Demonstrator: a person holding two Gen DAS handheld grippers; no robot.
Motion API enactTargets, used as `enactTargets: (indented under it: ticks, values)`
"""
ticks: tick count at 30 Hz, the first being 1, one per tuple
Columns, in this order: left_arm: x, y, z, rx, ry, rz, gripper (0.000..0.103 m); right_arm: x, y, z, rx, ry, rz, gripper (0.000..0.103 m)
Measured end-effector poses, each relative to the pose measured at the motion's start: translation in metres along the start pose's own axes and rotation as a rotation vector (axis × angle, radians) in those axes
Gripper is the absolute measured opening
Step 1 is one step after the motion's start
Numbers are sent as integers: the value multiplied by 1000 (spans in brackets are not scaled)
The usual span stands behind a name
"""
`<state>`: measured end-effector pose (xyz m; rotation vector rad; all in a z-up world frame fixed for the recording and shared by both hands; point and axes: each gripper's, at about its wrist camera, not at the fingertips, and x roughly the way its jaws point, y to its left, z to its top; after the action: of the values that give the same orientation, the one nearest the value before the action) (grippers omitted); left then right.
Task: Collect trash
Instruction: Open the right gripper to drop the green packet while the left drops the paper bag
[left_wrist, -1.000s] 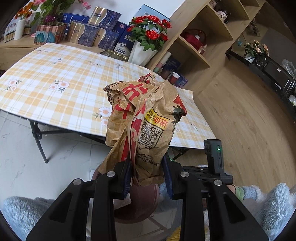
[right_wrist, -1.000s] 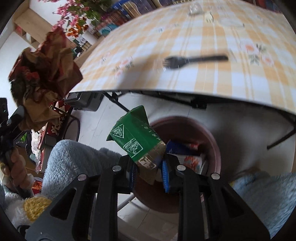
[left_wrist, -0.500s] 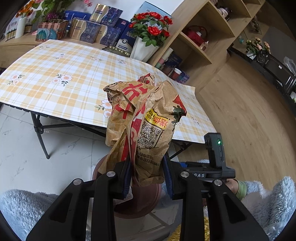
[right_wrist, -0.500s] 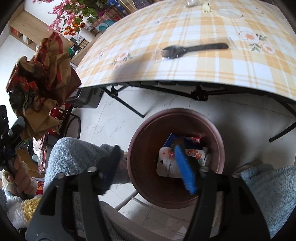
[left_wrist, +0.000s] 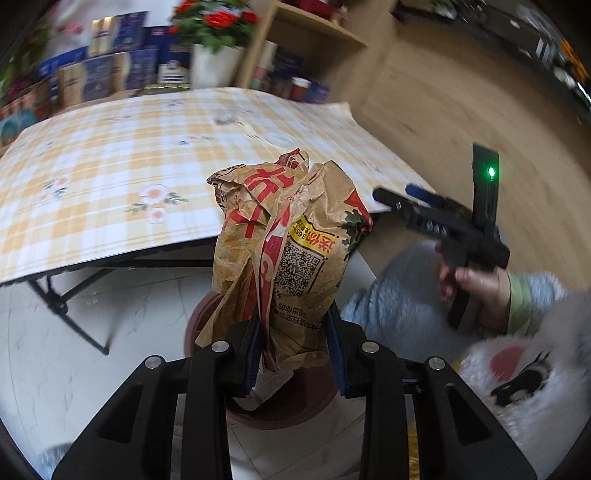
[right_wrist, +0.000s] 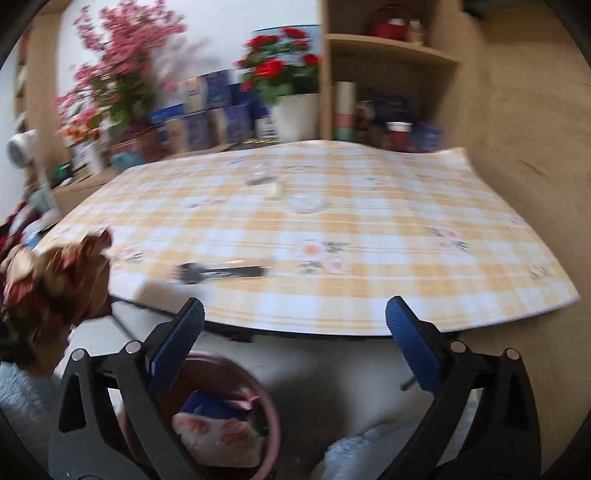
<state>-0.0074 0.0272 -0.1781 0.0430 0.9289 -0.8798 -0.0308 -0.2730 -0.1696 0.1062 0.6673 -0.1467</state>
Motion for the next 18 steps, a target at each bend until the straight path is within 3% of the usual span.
enactTargets:
  ticks: [9,18]
  values:
    - [56,10,-27,-26,132,-42,32,19,-7,-8,38,54,-38,97]
    - [81,22,-34,-88,226,-102,33,21,-4,-11,46,71,-41,97]
